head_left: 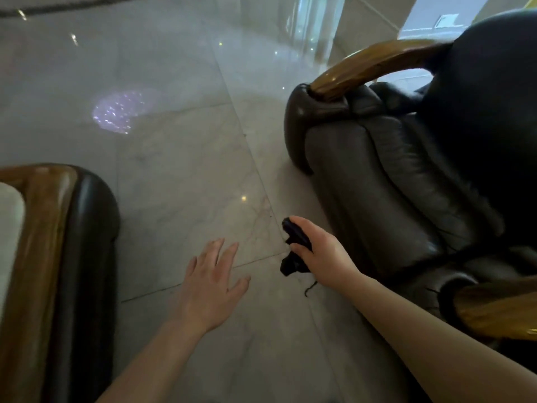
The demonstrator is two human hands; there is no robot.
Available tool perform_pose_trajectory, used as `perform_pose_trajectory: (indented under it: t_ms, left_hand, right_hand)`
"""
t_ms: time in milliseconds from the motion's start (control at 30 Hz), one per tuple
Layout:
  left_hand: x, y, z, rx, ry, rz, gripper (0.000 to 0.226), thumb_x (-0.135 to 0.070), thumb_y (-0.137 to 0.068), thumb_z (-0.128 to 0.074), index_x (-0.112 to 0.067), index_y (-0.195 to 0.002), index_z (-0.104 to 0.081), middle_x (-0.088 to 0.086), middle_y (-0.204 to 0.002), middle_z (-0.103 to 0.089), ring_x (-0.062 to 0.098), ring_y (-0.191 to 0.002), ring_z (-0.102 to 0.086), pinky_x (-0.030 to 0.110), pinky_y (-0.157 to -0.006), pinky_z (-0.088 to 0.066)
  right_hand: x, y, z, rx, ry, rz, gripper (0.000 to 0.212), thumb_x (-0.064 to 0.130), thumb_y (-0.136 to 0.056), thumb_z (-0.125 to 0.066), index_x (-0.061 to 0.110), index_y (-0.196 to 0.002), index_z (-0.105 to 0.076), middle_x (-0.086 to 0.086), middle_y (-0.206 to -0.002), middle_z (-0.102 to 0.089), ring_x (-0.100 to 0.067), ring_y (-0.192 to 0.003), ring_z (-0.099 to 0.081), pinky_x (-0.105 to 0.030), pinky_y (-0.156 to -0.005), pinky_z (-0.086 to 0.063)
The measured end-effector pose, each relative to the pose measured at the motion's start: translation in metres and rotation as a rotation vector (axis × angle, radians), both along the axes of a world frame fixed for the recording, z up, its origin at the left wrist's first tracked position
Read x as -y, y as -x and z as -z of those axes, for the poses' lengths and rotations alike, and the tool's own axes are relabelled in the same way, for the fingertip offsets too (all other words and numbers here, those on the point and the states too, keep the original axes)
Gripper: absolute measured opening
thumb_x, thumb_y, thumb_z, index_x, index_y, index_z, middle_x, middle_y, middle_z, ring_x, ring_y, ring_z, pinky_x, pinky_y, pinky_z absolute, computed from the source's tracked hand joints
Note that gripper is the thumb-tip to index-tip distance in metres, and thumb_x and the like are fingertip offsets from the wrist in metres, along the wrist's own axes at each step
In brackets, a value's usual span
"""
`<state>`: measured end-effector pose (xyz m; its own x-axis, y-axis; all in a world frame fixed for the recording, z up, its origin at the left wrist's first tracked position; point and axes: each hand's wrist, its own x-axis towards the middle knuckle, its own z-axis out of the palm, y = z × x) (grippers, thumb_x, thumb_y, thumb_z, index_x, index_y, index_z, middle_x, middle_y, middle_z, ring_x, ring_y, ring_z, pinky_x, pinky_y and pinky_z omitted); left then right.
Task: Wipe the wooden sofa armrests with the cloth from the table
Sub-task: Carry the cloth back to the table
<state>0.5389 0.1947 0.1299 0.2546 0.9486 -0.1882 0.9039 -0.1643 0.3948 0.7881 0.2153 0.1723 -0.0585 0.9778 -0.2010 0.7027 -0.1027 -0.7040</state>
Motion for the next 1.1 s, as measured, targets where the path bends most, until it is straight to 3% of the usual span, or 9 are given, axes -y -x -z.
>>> perform_pose_trajectory:
  t_ms: [233, 367, 433, 500, 533, 633, 833, 967, 1100]
  left_hand:
    - [0.011, 0.111, -0.017, -0.062, 0.000, -0.127, 0.082, -0.069, -0.082, -0.013, -0.028, -0.154, -0.017, 0.006, -0.163, -0.016, 0.023, -0.150, -0.010, 0.046, -0.120, -0.013]
    - [0.021, 0.166, -0.017, -0.114, 0.002, -0.227, 0.077, -0.064, -0.087, -0.015, -0.026, -0.154, -0.015, 0.007, -0.163, -0.014, 0.024, -0.151, -0.006, 0.047, -0.121, -0.008]
    - [0.028, 0.189, -0.015, -0.138, 0.002, -0.268, 0.078, -0.065, -0.087, -0.011, -0.025, -0.154, -0.019, 0.009, -0.163, -0.016, 0.026, -0.151, -0.006, 0.047, -0.120, -0.007]
    - [0.034, 0.207, -0.013, -0.136, 0.013, -0.324, 0.082, -0.067, -0.085, -0.006, -0.025, -0.154, -0.019, 0.009, -0.164, -0.014, 0.026, -0.151, -0.003, 0.049, -0.120, -0.007]
    - [0.037, 0.215, -0.012, -0.138, 0.026, -0.356, 0.083, -0.068, -0.085, -0.003, -0.025, -0.155, -0.018, 0.008, -0.164, -0.011, 0.026, -0.152, -0.001, 0.049, -0.121, -0.006]
    - [0.046, 0.239, -0.011, -0.125, 0.034, -0.476, 0.083, -0.069, -0.085, -0.006, -0.026, -0.155, -0.020, 0.007, -0.164, -0.013, 0.025, -0.152, -0.003, 0.050, -0.121, -0.008]
    - [0.067, 0.287, -0.020, -0.167, 0.051, -0.713, 0.083, -0.071, -0.084, -0.005, -0.029, -0.155, -0.018, 0.004, -0.165, -0.013, 0.024, -0.152, -0.006, 0.049, -0.120, -0.011]
    - [0.092, 0.318, -0.025, -0.171, 0.044, -0.876, 0.083, -0.070, -0.084, -0.004, -0.030, -0.154, -0.021, 0.002, -0.164, -0.013, 0.023, -0.152, -0.005, 0.048, -0.120, -0.010]
    - [0.119, 0.360, -0.016, -0.175, 0.052, -0.967, 0.077, -0.068, -0.087, -0.009, -0.031, -0.154, -0.019, 0.002, -0.165, -0.011, 0.021, -0.152, -0.002, 0.047, -0.121, -0.006]
  right_hand:
    - [-0.023, 0.119, -0.007, -0.005, 0.003, -0.151, 0.050, 0.024, -0.098, -0.060, 0.036, -0.144, -0.043, 0.012, -0.126, -0.058, -0.008, -0.108, -0.058, -0.026, -0.092, -0.044]
    - [-0.040, 0.185, 0.000, -0.104, 0.028, -0.205, 0.047, 0.020, -0.097, -0.061, 0.035, -0.140, -0.048, 0.017, -0.111, -0.062, 0.010, -0.094, -0.061, -0.003, -0.071, -0.044]
    - [-0.043, 0.215, 0.001, -0.129, 0.051, -0.241, 0.047, 0.020, -0.098, -0.061, 0.036, -0.140, -0.048, 0.012, -0.115, -0.065, 0.001, -0.101, -0.064, -0.010, -0.077, -0.050]
    - [-0.046, 0.242, 0.002, -0.119, 0.071, -0.304, 0.048, 0.021, -0.098, -0.060, 0.038, -0.140, -0.046, 0.009, -0.119, -0.065, -0.011, -0.108, -0.064, -0.030, -0.089, -0.054]
    - [-0.048, 0.254, 0.003, -0.114, 0.080, -0.331, 0.048, 0.022, -0.098, -0.059, 0.039, -0.140, -0.045, 0.009, -0.120, -0.065, -0.012, -0.108, -0.064, -0.032, -0.090, -0.054]
    - [-0.055, 0.289, 0.005, -0.120, 0.067, -0.414, 0.047, 0.022, -0.099, -0.059, 0.040, -0.139, -0.046, 0.012, -0.114, -0.064, -0.001, -0.097, -0.063, -0.019, -0.081, -0.050]
    - [-0.065, 0.354, 0.006, -0.135, 0.092, -0.625, 0.047, 0.022, -0.099, -0.059, 0.038, -0.141, -0.045, 0.010, -0.115, -0.063, -0.011, -0.102, -0.063, -0.039, -0.089, -0.055]
    - [-0.062, 0.400, 0.010, -0.140, 0.110, -0.753, 0.049, 0.026, -0.099, -0.058, 0.040, -0.143, -0.042, 0.011, -0.118, -0.063, -0.009, -0.100, -0.064, -0.035, -0.083, -0.057]
    - [-0.056, 0.455, 0.020, -0.118, 0.101, -0.835, 0.052, 0.030, -0.099, -0.058, 0.040, -0.146, -0.039, 0.011, -0.130, -0.059, -0.013, -0.112, -0.060, -0.028, -0.087, -0.049]
